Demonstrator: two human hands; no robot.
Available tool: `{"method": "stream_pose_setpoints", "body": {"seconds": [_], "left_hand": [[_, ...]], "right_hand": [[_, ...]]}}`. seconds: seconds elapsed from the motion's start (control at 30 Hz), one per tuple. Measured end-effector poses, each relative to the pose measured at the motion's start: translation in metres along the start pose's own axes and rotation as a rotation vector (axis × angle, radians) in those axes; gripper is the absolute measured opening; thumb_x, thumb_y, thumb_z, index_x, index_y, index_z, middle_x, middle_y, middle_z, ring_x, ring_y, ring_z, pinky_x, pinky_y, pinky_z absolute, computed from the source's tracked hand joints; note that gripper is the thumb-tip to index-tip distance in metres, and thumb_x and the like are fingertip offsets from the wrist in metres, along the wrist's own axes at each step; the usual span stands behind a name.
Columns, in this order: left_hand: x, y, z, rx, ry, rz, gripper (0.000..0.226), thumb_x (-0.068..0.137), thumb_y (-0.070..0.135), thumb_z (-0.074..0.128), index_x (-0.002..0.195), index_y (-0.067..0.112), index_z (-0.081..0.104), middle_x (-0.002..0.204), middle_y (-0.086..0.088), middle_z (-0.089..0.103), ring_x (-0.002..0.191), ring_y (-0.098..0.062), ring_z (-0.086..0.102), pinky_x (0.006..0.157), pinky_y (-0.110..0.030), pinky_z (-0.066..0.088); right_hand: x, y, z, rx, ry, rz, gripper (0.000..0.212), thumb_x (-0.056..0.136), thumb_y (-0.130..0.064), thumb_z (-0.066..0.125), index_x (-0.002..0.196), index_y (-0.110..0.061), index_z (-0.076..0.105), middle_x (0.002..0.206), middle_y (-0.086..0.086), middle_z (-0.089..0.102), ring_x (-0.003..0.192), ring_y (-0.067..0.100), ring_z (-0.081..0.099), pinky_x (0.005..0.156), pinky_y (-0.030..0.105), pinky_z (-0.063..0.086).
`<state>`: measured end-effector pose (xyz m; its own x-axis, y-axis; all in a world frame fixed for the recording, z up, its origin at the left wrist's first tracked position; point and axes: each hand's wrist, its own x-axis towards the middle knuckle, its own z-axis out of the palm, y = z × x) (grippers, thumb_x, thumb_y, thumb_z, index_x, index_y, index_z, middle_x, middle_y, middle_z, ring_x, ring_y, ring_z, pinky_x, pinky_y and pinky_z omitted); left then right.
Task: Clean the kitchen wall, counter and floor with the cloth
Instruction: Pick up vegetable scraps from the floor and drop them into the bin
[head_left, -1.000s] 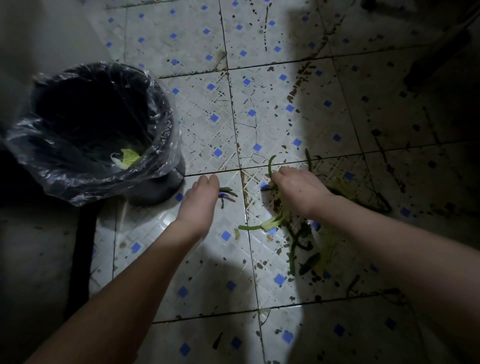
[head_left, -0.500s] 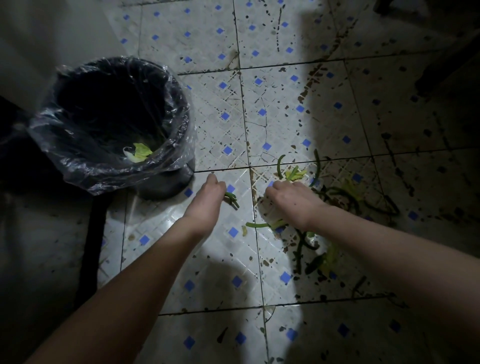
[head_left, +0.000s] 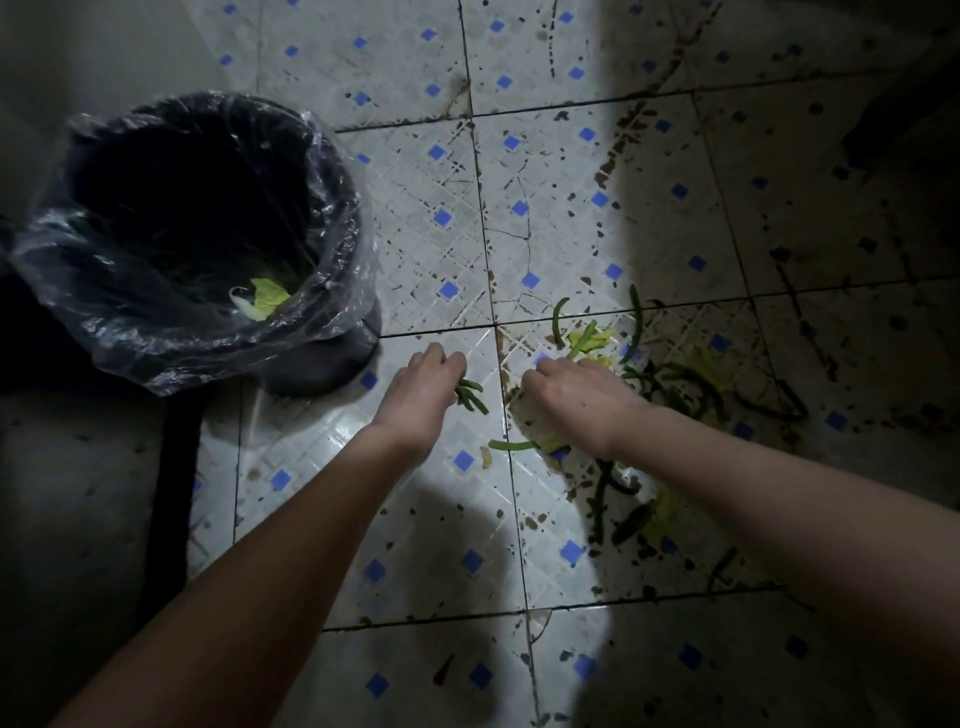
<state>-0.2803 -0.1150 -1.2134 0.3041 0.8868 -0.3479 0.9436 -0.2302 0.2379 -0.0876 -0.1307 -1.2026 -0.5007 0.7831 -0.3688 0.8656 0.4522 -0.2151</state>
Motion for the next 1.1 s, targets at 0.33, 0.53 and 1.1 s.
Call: {"method": "stream_pose_setpoints", "body": {"seconds": [0.33, 0.53, 1.1], "left_hand": [[0.008, 0.003, 0.002, 0.121, -0.006, -0.008, 0.039, 0.079, -0.006, 0.062, 0.111, 0.013, 0.05, 0.112, -0.008, 0.052, 0.102, -0.024, 0.049, 0.087, -0.031, 0.041], [0.004, 0.002, -0.01, 0.051, 0.015, -0.007, 0.035, 0.078, -0.008, 0.06, 0.107, 0.01, 0.05, 0.112, -0.012, 0.05, 0.105, -0.029, 0.047, 0.084, -0.033, 0.038], [-0.033, -0.018, -0.016, -0.113, 0.01, -0.036, 0.027, 0.082, -0.015, 0.048, 0.101, 0.003, 0.051, 0.105, -0.015, 0.05, 0.096, -0.029, 0.051, 0.082, -0.041, 0.045]], "right_hand": [[0.003, 0.002, -0.001, 0.035, -0.025, 0.024, 0.037, 0.08, 0.005, 0.049, 0.113, -0.013, 0.05, 0.103, 0.006, 0.052, 0.089, 0.021, 0.047, 0.08, 0.032, 0.038], [-0.004, 0.0, 0.003, 0.065, -0.034, -0.017, 0.023, 0.088, -0.009, 0.048, 0.111, -0.011, 0.051, 0.098, 0.005, 0.051, 0.088, 0.022, 0.048, 0.074, 0.031, 0.035], [-0.013, -0.024, 0.018, 0.163, -0.224, 0.004, 0.027, 0.085, 0.004, 0.048, 0.106, -0.012, 0.053, 0.11, 0.009, 0.051, 0.101, 0.025, 0.051, 0.081, 0.034, 0.046]]}}
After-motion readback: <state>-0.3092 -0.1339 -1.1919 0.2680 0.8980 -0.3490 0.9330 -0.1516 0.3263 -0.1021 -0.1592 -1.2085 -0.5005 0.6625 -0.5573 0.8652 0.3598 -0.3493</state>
